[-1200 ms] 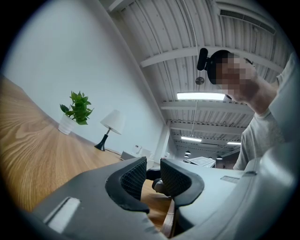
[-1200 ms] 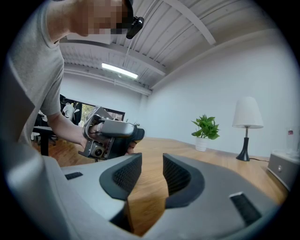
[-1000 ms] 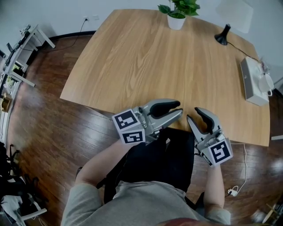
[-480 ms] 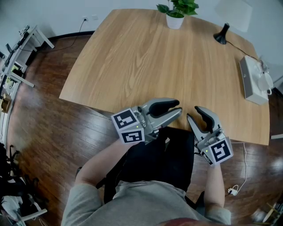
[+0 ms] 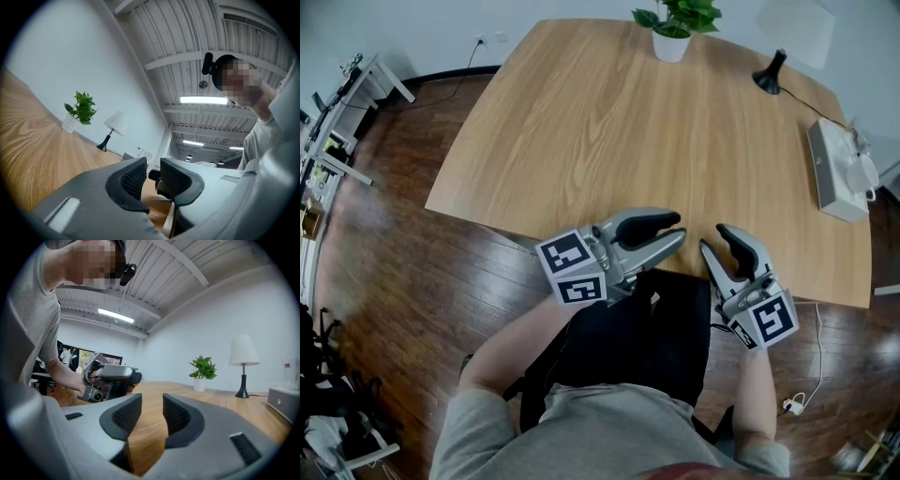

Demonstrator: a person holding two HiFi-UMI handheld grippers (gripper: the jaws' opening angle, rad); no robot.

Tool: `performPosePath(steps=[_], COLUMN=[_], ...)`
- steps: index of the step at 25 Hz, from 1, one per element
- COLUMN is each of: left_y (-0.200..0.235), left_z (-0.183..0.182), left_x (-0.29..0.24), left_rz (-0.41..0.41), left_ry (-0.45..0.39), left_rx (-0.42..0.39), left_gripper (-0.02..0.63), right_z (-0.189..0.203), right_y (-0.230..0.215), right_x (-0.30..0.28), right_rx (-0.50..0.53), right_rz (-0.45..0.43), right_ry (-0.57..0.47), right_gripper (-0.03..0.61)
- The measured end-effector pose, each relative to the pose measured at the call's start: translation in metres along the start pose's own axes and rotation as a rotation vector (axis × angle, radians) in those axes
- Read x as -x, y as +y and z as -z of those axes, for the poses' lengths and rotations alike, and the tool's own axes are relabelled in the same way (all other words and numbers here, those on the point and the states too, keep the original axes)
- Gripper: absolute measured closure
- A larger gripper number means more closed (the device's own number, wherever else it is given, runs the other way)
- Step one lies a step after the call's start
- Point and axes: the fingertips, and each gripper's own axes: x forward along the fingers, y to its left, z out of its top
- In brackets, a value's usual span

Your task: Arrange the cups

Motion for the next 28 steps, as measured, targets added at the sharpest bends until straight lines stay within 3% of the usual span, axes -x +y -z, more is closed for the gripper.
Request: performPosePath(steps=[28], left_y=[0.0002], left_z=[0.0006], left_x=[-0.0002], left_rz=[0.002], left_ry=[0.003], left_rx=[0.000], left_gripper=[0.525], right_z=[0.0038], right_y=[0.0027], right_x=[-0.0018], right_rx=[0.021], right_rz=[-0.006], right_ry=[0.027], right_gripper=[0.445])
